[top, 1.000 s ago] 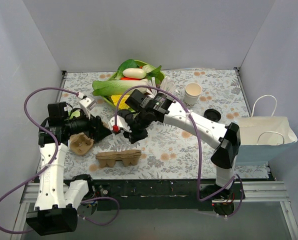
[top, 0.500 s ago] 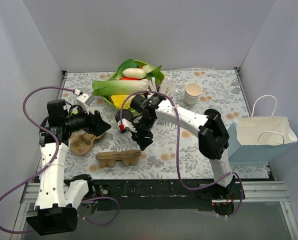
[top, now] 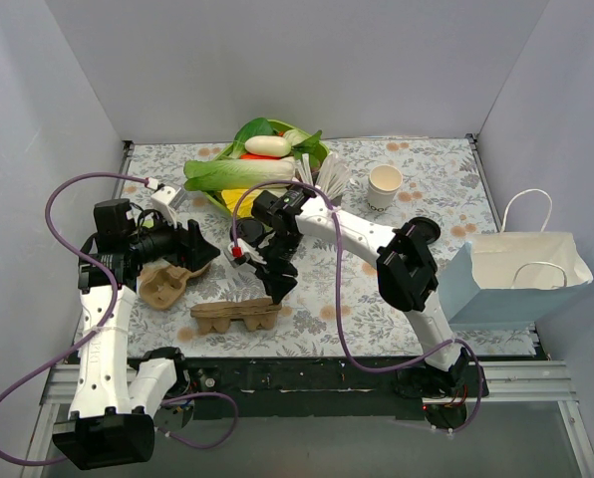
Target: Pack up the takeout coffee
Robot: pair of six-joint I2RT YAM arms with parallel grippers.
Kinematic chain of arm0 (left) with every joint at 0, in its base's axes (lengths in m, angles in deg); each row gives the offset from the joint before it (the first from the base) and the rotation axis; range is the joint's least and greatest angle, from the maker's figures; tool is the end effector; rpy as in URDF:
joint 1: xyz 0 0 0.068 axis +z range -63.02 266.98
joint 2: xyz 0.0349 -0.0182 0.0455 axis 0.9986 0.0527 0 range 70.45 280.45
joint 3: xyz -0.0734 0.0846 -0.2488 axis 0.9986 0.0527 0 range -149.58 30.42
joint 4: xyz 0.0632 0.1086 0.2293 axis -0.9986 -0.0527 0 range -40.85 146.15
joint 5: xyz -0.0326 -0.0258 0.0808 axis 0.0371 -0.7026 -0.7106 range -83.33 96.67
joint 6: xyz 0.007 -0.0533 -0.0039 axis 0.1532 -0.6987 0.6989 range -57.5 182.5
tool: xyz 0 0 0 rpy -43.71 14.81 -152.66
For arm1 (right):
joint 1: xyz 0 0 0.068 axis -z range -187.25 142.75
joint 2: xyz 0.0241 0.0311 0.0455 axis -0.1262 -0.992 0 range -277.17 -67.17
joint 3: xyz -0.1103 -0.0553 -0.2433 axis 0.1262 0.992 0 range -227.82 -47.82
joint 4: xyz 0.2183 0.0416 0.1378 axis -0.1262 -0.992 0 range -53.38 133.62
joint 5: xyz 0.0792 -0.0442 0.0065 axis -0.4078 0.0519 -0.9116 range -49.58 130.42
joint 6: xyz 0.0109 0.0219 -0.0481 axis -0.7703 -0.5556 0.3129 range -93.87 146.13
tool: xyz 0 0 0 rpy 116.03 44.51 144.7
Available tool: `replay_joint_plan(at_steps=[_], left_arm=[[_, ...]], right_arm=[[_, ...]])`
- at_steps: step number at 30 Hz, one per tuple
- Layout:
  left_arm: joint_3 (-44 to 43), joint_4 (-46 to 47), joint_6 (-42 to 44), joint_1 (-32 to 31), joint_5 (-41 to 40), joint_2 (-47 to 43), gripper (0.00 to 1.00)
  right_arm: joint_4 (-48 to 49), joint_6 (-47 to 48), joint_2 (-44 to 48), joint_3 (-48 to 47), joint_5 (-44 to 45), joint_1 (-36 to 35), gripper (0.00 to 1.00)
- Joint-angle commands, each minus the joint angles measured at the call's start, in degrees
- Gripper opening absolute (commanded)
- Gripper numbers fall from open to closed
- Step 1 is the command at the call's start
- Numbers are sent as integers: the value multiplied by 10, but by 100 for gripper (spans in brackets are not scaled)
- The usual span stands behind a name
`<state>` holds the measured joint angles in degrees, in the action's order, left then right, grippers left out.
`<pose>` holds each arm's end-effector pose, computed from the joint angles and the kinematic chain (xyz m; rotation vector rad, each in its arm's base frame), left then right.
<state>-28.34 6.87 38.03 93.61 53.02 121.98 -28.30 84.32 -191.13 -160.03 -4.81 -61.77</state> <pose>0.1663 -0.0066 0.3446 -0.1877 2.2471 -1.0895 0.2292 0.3653 0.2428 -2.3535 1.4895 1.1544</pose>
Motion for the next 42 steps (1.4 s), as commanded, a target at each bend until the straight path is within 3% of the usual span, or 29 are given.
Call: replay_joint_plan(at_steps=[1,8,24,30,42], left_arm=[[-4,4,-2,0,-2,-11,72],[3,19,-15,0,-4,-9,72],[3,17,-19,0,-8,-9,72],[3,19,-17,0,-6,-8,72],[5,21,-23,0,0,-8,72]], right_arm=[[-29,17,3,-12,-27,-4,44],[-29,9,-10,-11,-24,-9,44],[-29,-4,-34,-32,-21,-8,25],[-29,-9,-15,-26,-14,-8,32],[-30,-22,-12,-33,-4,-5,35]])
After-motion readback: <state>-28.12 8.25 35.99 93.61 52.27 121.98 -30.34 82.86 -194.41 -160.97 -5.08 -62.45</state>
